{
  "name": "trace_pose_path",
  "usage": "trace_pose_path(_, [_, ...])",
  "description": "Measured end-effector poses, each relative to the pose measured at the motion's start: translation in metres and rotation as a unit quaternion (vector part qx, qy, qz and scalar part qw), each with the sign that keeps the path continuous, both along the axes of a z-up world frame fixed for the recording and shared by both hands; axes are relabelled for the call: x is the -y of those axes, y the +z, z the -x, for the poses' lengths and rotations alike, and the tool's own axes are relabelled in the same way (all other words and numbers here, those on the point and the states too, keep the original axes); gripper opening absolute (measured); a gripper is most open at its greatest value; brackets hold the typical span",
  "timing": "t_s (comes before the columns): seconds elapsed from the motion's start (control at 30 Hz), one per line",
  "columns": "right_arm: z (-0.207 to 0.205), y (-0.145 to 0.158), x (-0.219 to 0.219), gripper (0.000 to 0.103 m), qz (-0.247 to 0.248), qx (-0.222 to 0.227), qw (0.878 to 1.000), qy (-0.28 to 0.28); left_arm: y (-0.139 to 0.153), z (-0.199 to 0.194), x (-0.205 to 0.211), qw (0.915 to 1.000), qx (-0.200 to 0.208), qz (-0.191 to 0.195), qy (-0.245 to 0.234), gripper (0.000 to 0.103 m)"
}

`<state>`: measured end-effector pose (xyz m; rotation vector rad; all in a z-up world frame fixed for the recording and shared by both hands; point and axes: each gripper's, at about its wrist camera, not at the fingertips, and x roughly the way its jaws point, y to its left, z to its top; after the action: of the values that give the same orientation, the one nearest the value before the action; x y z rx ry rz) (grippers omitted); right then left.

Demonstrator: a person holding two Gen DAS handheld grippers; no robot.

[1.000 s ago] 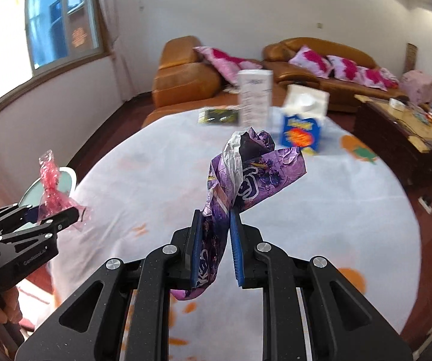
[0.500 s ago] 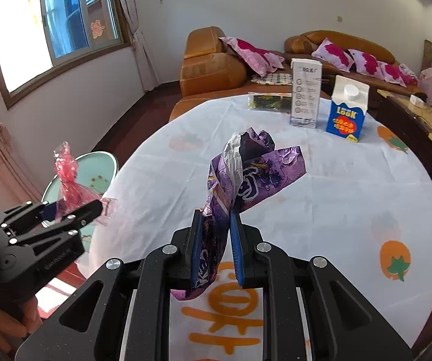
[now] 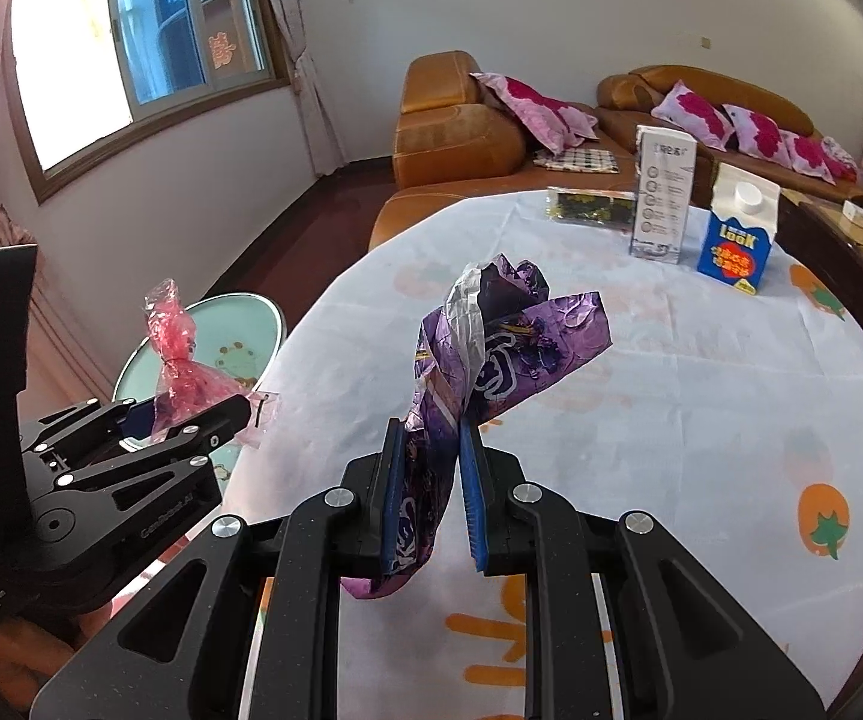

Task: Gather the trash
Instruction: 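Carry the pink bag and purple wrapper over the teal bin with both tools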

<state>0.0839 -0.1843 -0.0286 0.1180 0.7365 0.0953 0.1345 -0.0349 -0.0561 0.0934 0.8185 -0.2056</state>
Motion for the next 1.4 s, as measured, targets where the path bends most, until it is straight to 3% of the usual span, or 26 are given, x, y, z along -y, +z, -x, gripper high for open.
trace_pose_path(1.4, [-0.046, 0.013, -0.113, 0.019, 0.011, 0.013, 0.994, 0.107, 0.003, -0.024, -0.115, 0.9936, 0.007, 0.021, 0.111, 0.035])
